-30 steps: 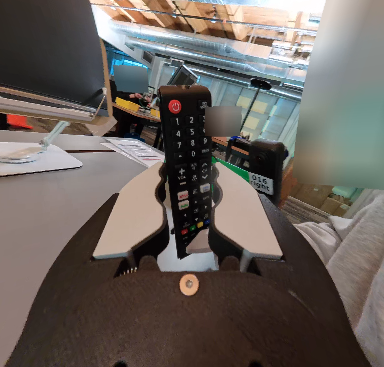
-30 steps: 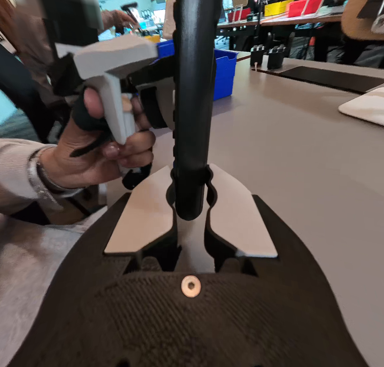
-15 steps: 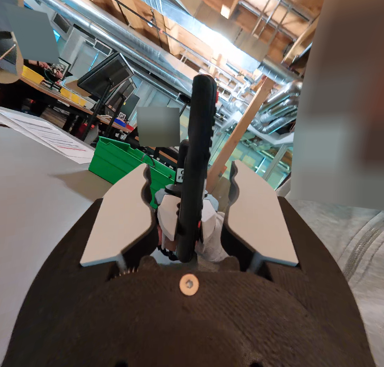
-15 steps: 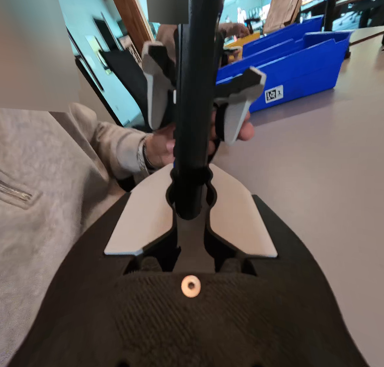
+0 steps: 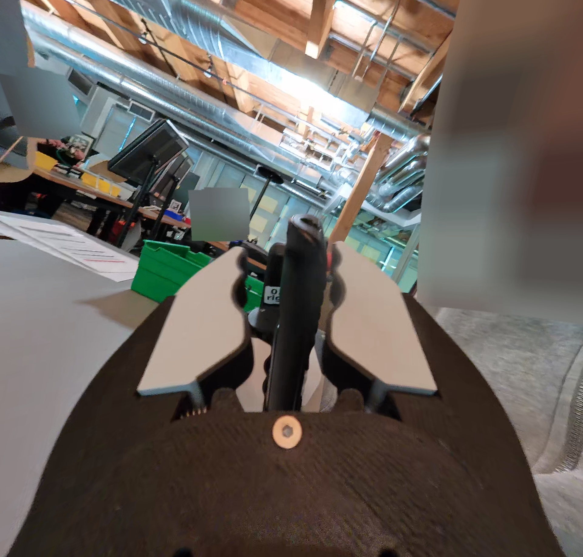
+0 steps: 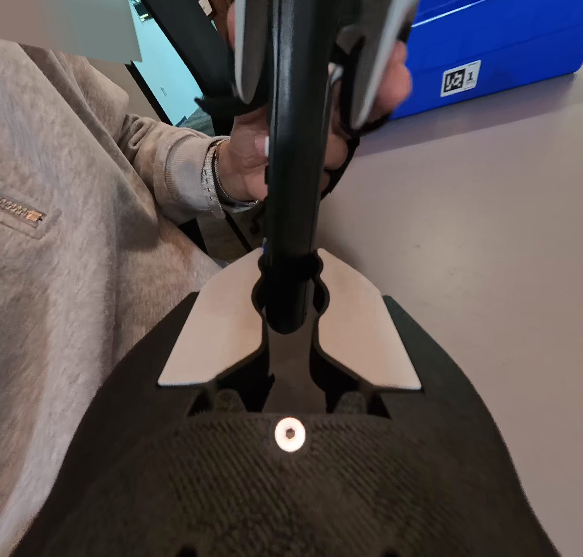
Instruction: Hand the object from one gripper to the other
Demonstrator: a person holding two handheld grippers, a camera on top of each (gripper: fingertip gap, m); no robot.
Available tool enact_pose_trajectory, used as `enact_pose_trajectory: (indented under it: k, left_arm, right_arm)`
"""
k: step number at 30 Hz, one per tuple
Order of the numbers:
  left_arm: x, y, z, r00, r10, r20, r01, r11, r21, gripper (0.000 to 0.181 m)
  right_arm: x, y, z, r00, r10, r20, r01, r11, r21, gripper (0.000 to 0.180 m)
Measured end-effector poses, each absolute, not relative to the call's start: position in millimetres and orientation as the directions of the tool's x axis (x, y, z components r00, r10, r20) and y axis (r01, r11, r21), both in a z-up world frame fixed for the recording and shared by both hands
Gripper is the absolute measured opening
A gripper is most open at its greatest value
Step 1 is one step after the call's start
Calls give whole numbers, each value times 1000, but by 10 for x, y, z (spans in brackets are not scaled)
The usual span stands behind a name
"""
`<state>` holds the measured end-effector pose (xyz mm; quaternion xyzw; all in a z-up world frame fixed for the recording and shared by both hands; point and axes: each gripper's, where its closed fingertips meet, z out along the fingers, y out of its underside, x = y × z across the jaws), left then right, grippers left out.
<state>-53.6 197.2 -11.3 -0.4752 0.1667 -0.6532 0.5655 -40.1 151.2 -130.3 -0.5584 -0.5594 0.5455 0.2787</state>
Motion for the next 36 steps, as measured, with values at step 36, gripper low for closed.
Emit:
enact_pose_trajectory:
  k: [36]
  left_arm:
    - [-77, 1795, -326, 176, -931, 321, 344, -247, -906, 36]
  right_arm:
    - [-413, 1641, -1065, -109, 983, -147, 141, -131, -981, 25]
